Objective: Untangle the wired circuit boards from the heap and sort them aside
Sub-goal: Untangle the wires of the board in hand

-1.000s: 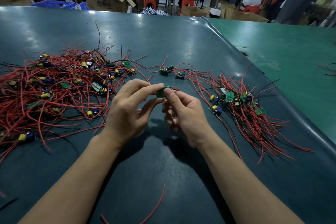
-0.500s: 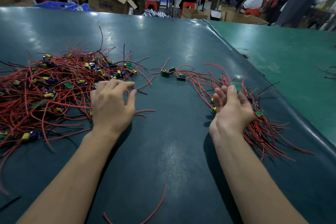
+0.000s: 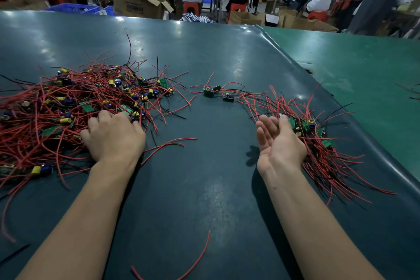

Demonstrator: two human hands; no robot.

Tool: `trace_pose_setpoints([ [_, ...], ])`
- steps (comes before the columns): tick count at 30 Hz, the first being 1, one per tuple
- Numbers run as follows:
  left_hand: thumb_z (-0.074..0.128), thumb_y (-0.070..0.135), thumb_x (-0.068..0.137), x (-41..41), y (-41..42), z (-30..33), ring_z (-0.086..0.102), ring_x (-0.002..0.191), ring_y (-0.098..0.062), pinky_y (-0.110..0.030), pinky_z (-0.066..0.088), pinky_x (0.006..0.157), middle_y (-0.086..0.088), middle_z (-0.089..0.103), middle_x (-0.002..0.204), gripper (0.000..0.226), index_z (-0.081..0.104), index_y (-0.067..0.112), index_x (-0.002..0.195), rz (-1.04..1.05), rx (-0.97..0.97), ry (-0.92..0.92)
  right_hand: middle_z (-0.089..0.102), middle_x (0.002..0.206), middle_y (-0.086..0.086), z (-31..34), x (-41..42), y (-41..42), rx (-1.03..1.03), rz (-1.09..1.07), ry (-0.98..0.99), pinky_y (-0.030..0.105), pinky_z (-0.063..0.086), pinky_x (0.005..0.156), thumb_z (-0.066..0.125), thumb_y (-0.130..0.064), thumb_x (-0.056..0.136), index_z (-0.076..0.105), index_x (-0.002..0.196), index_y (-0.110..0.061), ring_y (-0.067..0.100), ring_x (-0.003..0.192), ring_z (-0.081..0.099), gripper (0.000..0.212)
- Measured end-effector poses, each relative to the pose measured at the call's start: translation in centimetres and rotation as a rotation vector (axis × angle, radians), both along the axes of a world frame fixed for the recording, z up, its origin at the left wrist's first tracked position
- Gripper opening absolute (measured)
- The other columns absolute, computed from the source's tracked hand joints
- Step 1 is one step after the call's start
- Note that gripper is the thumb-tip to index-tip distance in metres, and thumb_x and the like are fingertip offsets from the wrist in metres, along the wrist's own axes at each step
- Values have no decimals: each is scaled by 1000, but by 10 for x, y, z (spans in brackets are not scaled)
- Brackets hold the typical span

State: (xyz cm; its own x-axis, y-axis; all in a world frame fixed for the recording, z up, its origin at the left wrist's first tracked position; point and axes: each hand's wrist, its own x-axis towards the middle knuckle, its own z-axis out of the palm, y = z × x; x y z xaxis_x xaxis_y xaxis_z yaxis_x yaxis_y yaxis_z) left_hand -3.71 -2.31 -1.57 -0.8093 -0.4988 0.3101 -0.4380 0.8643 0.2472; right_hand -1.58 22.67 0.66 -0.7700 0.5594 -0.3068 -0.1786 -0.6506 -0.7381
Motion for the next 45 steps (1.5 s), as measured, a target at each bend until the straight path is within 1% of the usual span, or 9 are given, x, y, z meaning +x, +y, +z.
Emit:
trace_pose_setpoints([
  [11,58,46,92,-1,0,2,48,110,-38,-49,37,89,-12,62,107,27,73,25,100,-73,4,-4,54,43,-4,-2,2,-9,256,104,-19,15,30,35,54,-24,99,64,77,-8,7,35,42,29],
  [19,51,33,94,7,23,8,54,93,-39,-48,37,85,-19,66,92,31,65,6,95,-119,114,484,54,44,-3,-5,4,-12,359,159,15,16,30,35,54,-22,99,65,75,-10,7,35,42,29],
  [24,54,27,92,18,42,9,55,81,-32,-43,38,77,-9,65,80,21,64,9,85,-531,96,750,61,54,1,-6,9,-23,507,537,38,17,34,36,55,-30,99,67,82,-10,9,38,46,29],
  [28,60,18,90,23,54,8,60,81,-26,-42,45,79,-3,69,85,16,69,6,88,-1036,132,686,68,68,2,-6,11,-34,523,788,26,17,37,37,53,-44,96,67,92,-11,10,43,53,36],
  [32,65,13,87,27,59,6,61,79,-23,-41,50,73,-4,70,86,10,71,5,90,-1134,199,544,63,67,1,-5,9,-27,430,750,102,17,32,36,61,-40,89,70,94,-9,7,46,51,32],
  [36,61,21,89,25,52,6,62,80,-19,-41,50,71,-2,72,86,20,75,8,92,-1175,196,508,67,76,-3,1,8,-24,372,760,130,18,37,42,66,-55,71,73,90,-19,9,58,59,41],
  [40,65,21,92,17,47,5,62,76,-27,-44,50,71,-5,72,86,18,77,7,94,-1044,225,555,68,74,-2,4,8,-17,380,668,135,19,43,45,68,-34,80,72,89,-18,10,61,61,19],
  [43,66,19,93,8,33,1,65,83,-24,-37,52,80,-7,72,95,18,76,9,103,-629,466,648,71,79,3,7,9,-16,251,645,210,19,49,49,69,-24,75,68,101,-14,11,62,65,28],
  [45,62,26,95,4,28,-1,63,97,-30,-37,47,89,-12,67,109,30,70,9,118,-362,506,552,73,83,8,7,9,-16,169,644,251,21,54,56,66,-17,80,64,104,-11,15,65,68,25],
])
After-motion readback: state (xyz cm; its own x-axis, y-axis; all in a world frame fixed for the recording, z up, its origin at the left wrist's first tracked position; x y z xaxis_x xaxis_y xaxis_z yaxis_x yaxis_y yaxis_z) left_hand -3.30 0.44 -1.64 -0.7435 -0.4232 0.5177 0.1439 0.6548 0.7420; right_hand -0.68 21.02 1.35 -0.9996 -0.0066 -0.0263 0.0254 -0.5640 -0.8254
